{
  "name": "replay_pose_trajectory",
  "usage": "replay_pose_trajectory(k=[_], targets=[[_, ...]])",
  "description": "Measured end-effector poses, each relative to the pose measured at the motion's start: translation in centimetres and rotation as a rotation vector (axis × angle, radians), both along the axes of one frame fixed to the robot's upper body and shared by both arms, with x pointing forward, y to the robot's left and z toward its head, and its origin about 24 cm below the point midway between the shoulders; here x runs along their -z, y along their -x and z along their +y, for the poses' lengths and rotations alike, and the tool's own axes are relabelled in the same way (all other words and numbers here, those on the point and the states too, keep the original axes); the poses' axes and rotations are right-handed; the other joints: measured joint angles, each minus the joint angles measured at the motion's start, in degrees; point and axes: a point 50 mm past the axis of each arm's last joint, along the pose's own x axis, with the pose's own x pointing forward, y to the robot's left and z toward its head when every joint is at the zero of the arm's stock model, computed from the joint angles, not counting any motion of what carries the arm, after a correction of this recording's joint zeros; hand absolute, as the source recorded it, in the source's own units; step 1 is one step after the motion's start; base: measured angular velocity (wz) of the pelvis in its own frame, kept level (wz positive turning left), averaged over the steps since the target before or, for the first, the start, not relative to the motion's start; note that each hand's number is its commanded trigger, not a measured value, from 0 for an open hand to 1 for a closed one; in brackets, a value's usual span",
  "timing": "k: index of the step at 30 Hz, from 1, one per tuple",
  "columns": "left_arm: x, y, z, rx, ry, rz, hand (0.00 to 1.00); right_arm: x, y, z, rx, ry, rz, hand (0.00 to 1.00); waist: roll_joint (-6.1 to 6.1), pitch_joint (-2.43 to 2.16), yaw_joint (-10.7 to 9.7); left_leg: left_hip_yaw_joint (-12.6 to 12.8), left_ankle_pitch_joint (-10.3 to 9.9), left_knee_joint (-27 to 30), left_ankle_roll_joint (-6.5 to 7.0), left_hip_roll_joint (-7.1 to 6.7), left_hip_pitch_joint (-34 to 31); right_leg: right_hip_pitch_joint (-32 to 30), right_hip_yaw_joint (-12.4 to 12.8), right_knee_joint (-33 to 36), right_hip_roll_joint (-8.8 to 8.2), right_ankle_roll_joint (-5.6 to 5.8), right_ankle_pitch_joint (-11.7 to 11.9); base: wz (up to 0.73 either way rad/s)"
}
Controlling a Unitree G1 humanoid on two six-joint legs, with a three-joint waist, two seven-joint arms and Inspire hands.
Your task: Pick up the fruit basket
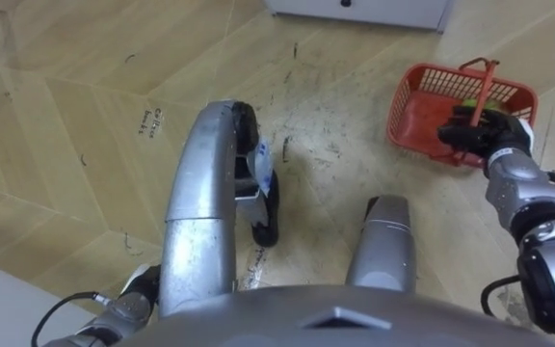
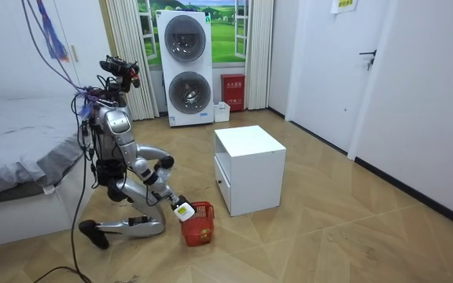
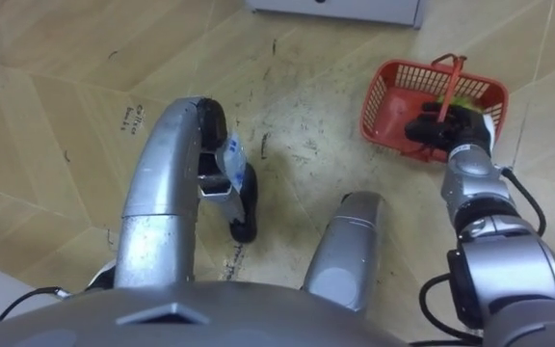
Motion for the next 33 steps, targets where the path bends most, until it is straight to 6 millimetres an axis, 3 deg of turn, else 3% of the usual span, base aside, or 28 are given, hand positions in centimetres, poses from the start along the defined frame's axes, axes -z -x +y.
replay_pose_trajectory(k=[9,15,17,25,30,33], targets=[[0.0,0.0,-0.1,-0.010,0.019,0.008,0.00,0.1,0.0,0.1,-0.012,-0.006,0.011,1.00,-0.28,0.17,0.9,0.1,0.3,0.0,0.14,-0.11,-0.1,0.0,0.0,0.2,-0.17,0.00,0.0,0.00],[0.0,-1.0,-0.4,0.020,0.019,0.005,0.00,0.6,0.5,0.2,-0.005,-0.025,0.040,1.00,-0.29,0.17,1.0,0.3,0.9,-0.3,0.25,-0.56,0.1,0.3,-0.1,0.5,-0.75,0.00,0.0,0.03],[-0.1,-1.6,-0.4,0.020,0.017,-0.006,0.00,0.7,0.7,0.2,-0.006,-0.028,0.053,1.00,-0.28,0.16,0.8,0.1,1.0,-0.3,0.06,-1.29,0.0,0.4,-0.2,0.6,-0.60,0.01,0.0,0.00],[-0.5,-4.3,-0.6,0.028,0.023,-0.077,0.00,1.1,0.7,0.9,-0.020,-0.044,0.060,1.00,-0.34,0.20,0.4,-1.1,1.0,0.4,0.01,-1.49,0.0,1.3,-0.3,0.6,0.24,0.02,0.0,-0.02],[-0.6,-4.7,-0.7,0.029,0.028,-0.095,0.00,1.0,0.3,1.5,-0.058,-0.035,0.051,1.00,-0.41,0.21,-0.5,-3.1,1.0,1.4,0.01,-2.45,0.1,2.8,-0.7,0.4,1.02,0.02,0.0,-0.05],[-0.6,-4.7,-0.5,0.004,0.030,-0.105,0.00,0.6,-0.4,2.2,-0.117,-0.007,0.025,1.00,-1.24,0.29,-1.1,-3.8,0.9,2.3,0.10,-2.25,0.4,3.6,-0.8,0.3,1.68,0.02,0.0,-0.12]])
